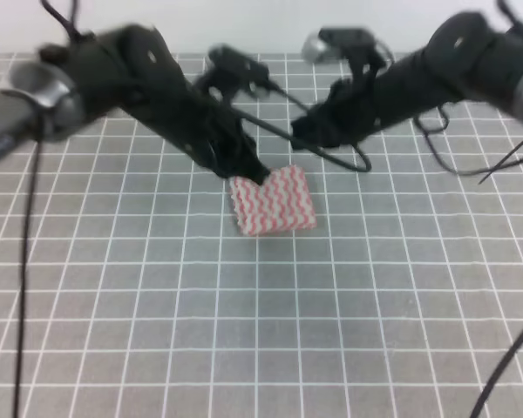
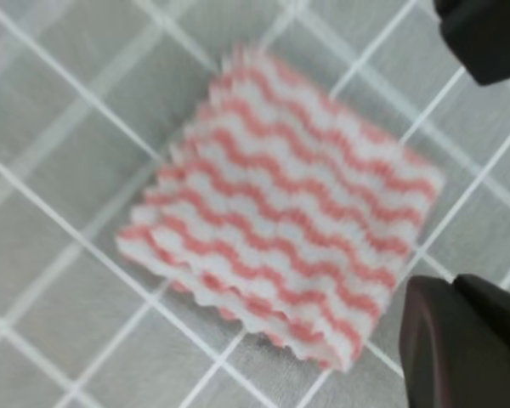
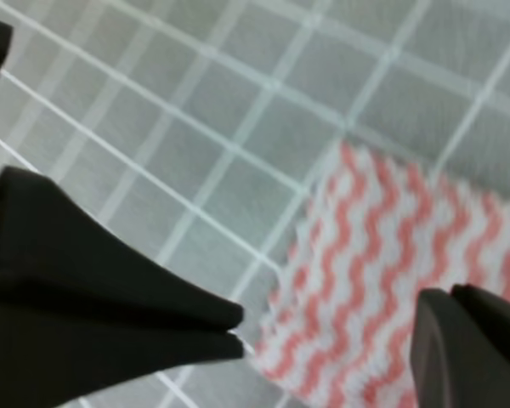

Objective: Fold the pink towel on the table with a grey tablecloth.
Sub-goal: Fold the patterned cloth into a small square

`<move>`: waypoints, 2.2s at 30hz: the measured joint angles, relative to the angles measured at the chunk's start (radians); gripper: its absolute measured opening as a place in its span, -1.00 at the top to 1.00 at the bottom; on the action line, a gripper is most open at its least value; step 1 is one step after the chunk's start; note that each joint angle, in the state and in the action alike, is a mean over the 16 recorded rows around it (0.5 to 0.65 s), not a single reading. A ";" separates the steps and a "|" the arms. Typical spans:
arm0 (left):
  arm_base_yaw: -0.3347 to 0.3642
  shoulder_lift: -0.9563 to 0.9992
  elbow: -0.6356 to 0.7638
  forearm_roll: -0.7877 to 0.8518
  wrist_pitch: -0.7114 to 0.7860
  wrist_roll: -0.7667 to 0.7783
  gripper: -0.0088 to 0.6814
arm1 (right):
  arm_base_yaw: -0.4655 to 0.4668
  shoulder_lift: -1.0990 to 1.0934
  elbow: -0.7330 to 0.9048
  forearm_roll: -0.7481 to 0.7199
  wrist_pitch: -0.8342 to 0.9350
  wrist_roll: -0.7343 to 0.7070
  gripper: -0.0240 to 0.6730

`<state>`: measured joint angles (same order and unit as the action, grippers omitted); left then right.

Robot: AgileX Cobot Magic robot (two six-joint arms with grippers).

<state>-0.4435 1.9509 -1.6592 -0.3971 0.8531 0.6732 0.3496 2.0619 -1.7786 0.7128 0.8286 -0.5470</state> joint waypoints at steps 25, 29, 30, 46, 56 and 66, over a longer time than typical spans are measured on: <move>0.000 -0.814 0.458 0.141 -0.057 -0.287 0.97 | 0.002 -0.752 0.669 0.106 -0.470 -0.039 0.98; 0.000 -0.998 0.616 0.185 -0.111 -0.377 0.97 | 0.002 -0.870 0.765 0.139 -0.521 -0.054 0.98; 0.000 -1.046 0.657 0.199 -0.123 -0.402 0.97 | 0.002 -0.899 0.787 0.147 -0.532 -0.058 0.98; 0.000 -1.580 0.949 0.378 -0.056 -0.625 0.97 | 0.002 -1.275 1.021 0.219 -0.537 -0.064 0.98; 0.000 -1.729 0.958 0.435 0.046 -0.667 0.97 | 0.002 -1.500 1.135 0.218 -0.540 -0.073 0.98; 0.000 -1.763 0.958 0.444 0.118 -0.691 0.97 | 0.002 -1.569 1.162 0.212 -0.532 -0.085 0.98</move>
<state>-0.4436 0.1879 -0.7011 0.0472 0.9709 -0.0179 0.3513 0.4932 -0.6164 0.9243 0.2963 -0.6318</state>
